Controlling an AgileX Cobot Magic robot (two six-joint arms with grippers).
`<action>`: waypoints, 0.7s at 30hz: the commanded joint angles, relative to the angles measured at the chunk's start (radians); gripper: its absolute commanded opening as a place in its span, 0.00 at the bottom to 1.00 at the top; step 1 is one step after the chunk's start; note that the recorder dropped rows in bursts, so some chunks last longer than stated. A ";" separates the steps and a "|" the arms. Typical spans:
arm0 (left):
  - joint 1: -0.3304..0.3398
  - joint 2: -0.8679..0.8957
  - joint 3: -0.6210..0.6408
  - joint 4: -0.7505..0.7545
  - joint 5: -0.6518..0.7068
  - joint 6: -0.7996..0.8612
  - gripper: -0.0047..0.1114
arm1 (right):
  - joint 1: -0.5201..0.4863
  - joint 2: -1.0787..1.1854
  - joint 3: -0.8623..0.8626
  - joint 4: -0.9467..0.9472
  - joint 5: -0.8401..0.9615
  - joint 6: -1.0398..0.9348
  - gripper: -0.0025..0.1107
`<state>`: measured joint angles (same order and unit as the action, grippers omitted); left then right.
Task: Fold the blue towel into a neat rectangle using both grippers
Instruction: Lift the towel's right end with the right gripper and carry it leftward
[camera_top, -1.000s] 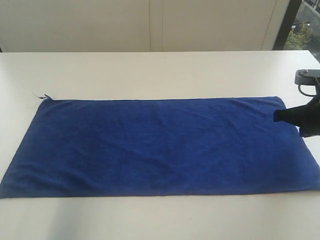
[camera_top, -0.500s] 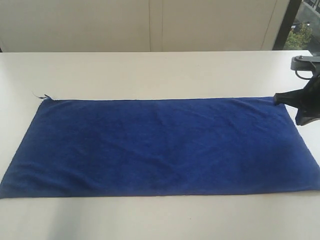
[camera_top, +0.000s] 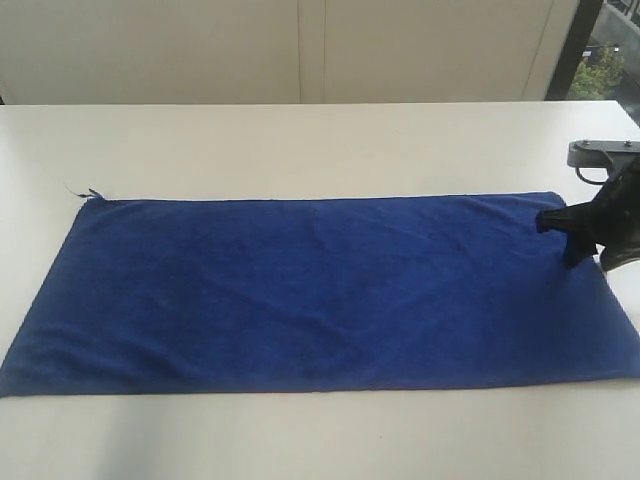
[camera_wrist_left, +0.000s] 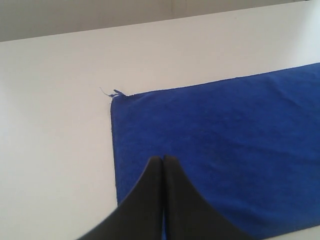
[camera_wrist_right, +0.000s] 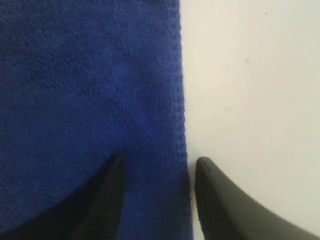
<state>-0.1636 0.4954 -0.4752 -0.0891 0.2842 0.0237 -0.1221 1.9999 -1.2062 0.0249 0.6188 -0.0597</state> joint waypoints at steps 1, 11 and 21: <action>0.000 -0.007 0.006 -0.011 0.002 0.003 0.04 | -0.006 0.021 -0.002 0.003 -0.009 -0.011 0.41; 0.000 -0.007 0.006 -0.011 0.002 0.003 0.04 | -0.019 0.025 -0.019 -0.007 0.002 -0.008 0.02; 0.000 -0.007 0.006 -0.011 0.002 0.003 0.04 | -0.146 0.025 -0.111 -0.036 -0.068 0.060 0.02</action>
<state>-0.1636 0.4941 -0.4752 -0.0891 0.2842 0.0237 -0.2312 2.0264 -1.2986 0.0114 0.5655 -0.0305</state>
